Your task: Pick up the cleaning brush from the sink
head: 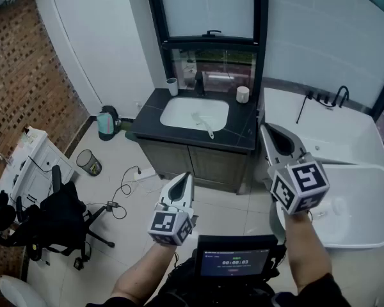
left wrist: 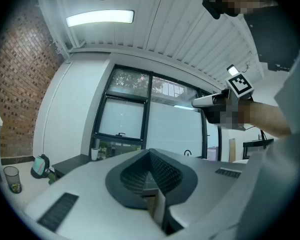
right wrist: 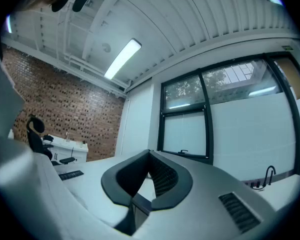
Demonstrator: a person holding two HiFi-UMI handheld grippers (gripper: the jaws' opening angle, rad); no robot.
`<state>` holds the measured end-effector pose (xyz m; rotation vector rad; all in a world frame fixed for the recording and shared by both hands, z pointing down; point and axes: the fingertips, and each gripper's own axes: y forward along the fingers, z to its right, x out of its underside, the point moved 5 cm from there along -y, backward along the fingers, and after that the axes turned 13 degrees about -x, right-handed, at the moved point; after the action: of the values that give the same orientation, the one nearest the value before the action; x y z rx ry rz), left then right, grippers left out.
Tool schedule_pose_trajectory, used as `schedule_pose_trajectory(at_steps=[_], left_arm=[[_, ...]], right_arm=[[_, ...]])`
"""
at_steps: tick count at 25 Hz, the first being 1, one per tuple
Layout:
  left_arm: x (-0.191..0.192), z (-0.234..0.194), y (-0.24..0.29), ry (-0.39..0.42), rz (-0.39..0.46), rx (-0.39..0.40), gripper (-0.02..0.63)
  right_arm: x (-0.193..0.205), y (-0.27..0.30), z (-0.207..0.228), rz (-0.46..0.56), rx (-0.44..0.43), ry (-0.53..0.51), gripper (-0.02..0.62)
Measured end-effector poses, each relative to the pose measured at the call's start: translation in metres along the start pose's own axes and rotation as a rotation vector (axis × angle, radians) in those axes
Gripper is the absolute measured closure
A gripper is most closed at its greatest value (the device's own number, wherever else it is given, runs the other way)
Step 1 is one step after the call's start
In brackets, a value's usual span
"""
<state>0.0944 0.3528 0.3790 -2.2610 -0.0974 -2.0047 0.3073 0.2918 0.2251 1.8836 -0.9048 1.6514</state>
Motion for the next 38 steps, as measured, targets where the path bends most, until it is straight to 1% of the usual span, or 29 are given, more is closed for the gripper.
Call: schedule_pose_trajectory(at_steps=[3, 5, 8, 12, 14, 15, 16, 18, 20, 22, 24, 26, 29, 31, 34, 38], left_arm=[[0.006, -0.048, 0.029, -0.005, -0.024, 0.019, 0.606], [0.008, -0.083, 0.054, -0.001, -0.041, 0.029, 0.606], [0.001, -0.133, 0.106, -0.003, -0.05, 0.047, 0.606], [-0.004, -0.173, 0.172, -0.038, -0.079, 0.072, 0.606], [0.001, -0.184, 0.207, -0.037, -0.078, 0.076, 0.606], [0.005, -0.188, 0.227, -0.032, -0.076, 0.08, 0.606], [0.01, -0.193, 0.249, -0.023, -0.078, 0.083, 0.606], [0.018, -0.209, 0.297, 0.003, -0.086, 0.074, 0.606], [0.013, -0.231, 0.344, 0.014, -0.098, 0.062, 0.606], [0.002, -0.254, 0.384, 0.018, -0.111, 0.053, 0.606], [-0.002, -0.274, 0.424, 0.011, -0.125, 0.034, 0.606], [-0.002, -0.296, 0.467, -0.001, -0.15, 0.019, 0.606], [0.003, -0.33, 0.527, 0.002, -0.182, 0.036, 0.606], [0.011, -0.352, 0.568, -0.01, -0.191, 0.059, 0.606], [0.027, -0.382, 0.617, -0.037, -0.229, 0.096, 0.606], [0.03, -0.42, 0.676, -0.037, -0.23, 0.14, 0.606]], right_arm=[[0.019, 0.048, -0.005, 0.009, 0.044, 0.011, 0.595], [0.034, 0.091, -0.005, -0.018, 0.036, 0.033, 0.595], [0.055, 0.164, 0.009, -0.08, 0.02, 0.065, 0.595], [0.086, 0.24, 0.033, -0.154, -0.004, 0.093, 0.595], [0.106, 0.268, 0.051, -0.168, -0.01, 0.105, 0.595], [0.118, 0.284, 0.064, -0.176, -0.014, 0.114, 0.533], [0.132, 0.301, 0.078, -0.184, -0.016, 0.123, 0.514], [0.155, 0.342, 0.11, -0.193, -0.017, 0.137, 0.515], [0.168, 0.39, 0.138, -0.211, -0.035, 0.154, 0.514], [0.18, 0.436, 0.157, -0.258, -0.071, 0.174, 0.514], [0.199, 0.477, 0.176, -0.314, -0.098, 0.198, 0.439], [0.22, 0.518, 0.197, -0.358, -0.103, 0.226, 0.439], [0.255, 0.576, 0.222, -0.43, -0.088, 0.261, 0.439], [0.276, 0.608, 0.242, -0.464, -0.06, 0.272, 0.439], [0.303, 0.646, 0.262, -0.497, -0.01, 0.293, 0.439], [0.33, 0.69, 0.281, -0.552, 0.048, 0.321, 0.439]])
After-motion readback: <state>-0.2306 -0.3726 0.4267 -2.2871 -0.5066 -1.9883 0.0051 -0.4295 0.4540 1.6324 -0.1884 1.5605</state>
